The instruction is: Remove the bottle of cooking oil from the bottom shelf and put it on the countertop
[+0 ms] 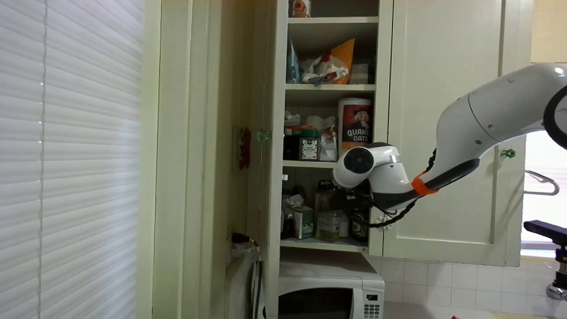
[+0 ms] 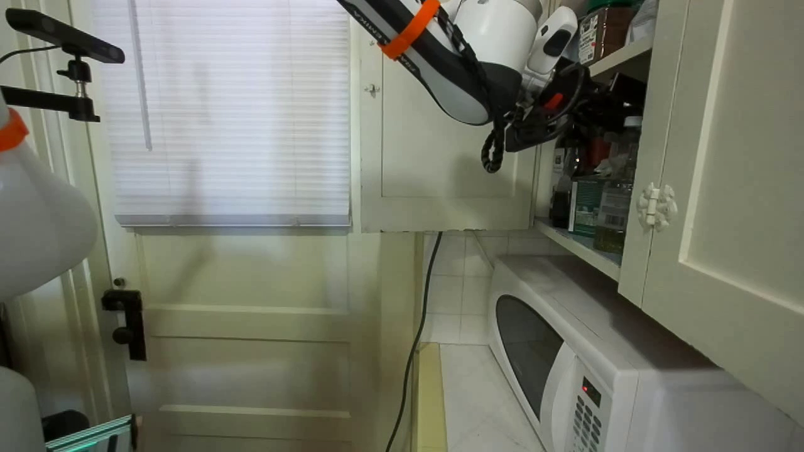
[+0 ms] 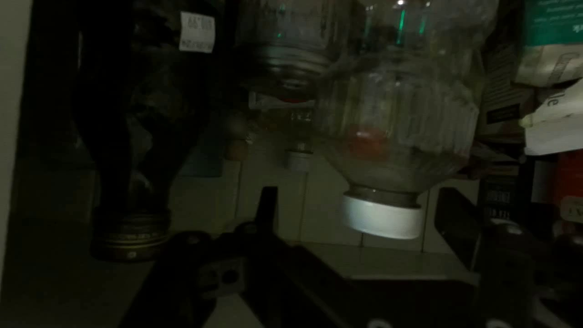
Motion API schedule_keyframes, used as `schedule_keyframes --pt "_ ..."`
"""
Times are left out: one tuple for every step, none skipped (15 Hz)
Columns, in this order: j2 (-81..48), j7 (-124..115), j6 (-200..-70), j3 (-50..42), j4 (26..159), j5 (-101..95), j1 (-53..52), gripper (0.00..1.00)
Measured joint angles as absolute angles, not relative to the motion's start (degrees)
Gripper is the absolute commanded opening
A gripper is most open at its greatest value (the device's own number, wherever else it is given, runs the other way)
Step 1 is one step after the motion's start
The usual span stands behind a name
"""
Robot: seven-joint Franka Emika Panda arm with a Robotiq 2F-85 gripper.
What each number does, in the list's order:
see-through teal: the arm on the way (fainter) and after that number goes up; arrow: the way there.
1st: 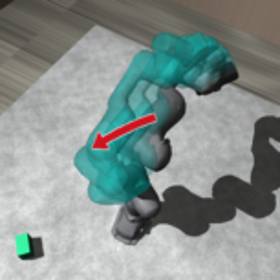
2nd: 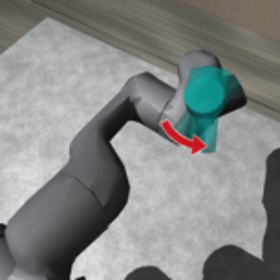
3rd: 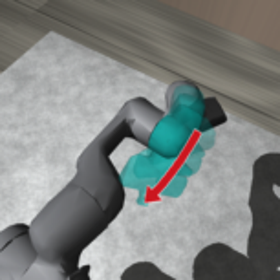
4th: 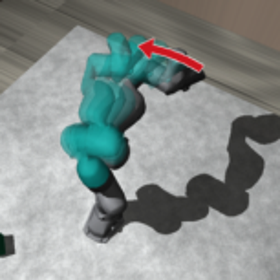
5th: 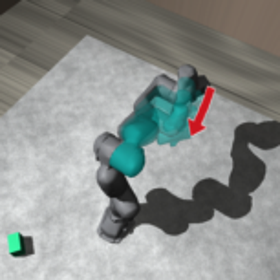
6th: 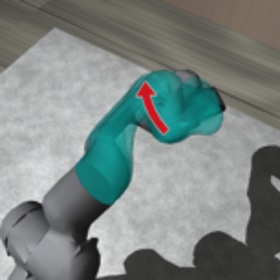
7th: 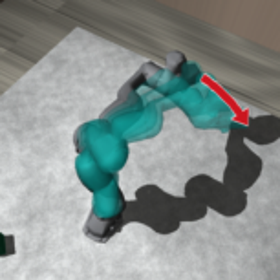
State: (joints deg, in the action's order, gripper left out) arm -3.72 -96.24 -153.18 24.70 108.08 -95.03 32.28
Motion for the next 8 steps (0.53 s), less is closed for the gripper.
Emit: schedule_keyframes --pt "-3.9 -96.4 -152.6 24.8 108.0 -95.2 32.1 0.49" --pt "-4.0 -96.5 -152.2 24.8 107.9 -95.2 32.0 0.42" --pt "-4.0 -96.6 -151.7 24.9 107.8 -95.3 31.9 0.33" --pt "-4.0 -96.7 -151.2 25.0 107.8 -95.6 31.8 0.26" --pt "-4.0 -97.0 -150.8 25.0 107.7 -96.0 31.7 0.19" --pt "-4.1 -97.4 -150.6 25.0 107.6 -96.4 31.6 0.19" --pt "-4.1 -97.7 -150.4 25.0 107.6 -96.8 31.5 0.19" --pt "-4.1 -97.9 -150.3 25.0 107.6 -97.1 31.5 0.19"
